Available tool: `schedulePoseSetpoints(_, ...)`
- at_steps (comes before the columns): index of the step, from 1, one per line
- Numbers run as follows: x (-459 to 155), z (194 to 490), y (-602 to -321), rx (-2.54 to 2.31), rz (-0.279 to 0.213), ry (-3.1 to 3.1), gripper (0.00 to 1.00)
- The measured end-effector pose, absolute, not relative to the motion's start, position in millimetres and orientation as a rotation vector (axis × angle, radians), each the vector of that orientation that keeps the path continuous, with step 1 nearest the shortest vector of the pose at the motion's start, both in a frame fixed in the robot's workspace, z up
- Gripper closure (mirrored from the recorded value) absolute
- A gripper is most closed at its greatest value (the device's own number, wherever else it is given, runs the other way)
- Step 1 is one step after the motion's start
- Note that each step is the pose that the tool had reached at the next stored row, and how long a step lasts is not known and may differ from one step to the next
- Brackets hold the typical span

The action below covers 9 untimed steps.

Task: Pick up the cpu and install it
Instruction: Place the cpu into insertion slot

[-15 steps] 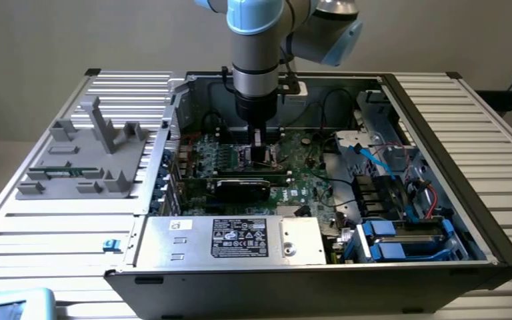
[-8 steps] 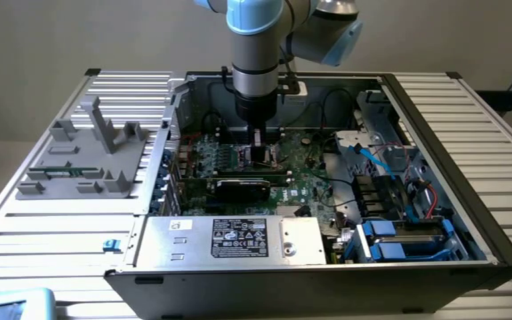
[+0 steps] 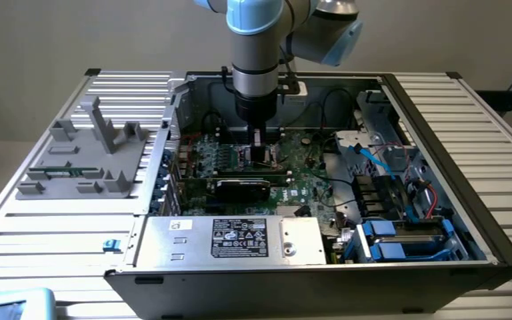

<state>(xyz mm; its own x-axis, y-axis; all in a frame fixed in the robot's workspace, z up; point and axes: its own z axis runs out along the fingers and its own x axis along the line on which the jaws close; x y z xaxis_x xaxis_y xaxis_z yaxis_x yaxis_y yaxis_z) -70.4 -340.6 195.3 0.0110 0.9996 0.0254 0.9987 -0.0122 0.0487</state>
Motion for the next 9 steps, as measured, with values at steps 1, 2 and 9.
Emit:
schedulePoseSetpoints(1,-70.4,195.3,-340.6,2.223,0.082,2.195,0.44)
schedulePoseSetpoints(2,-70.4,195.3,-340.6,2.223,0.082,2.194,0.44)
schedulePoseSetpoints(9,-70.4,195.3,-340.6,2.226,0.082,2.192,0.44)
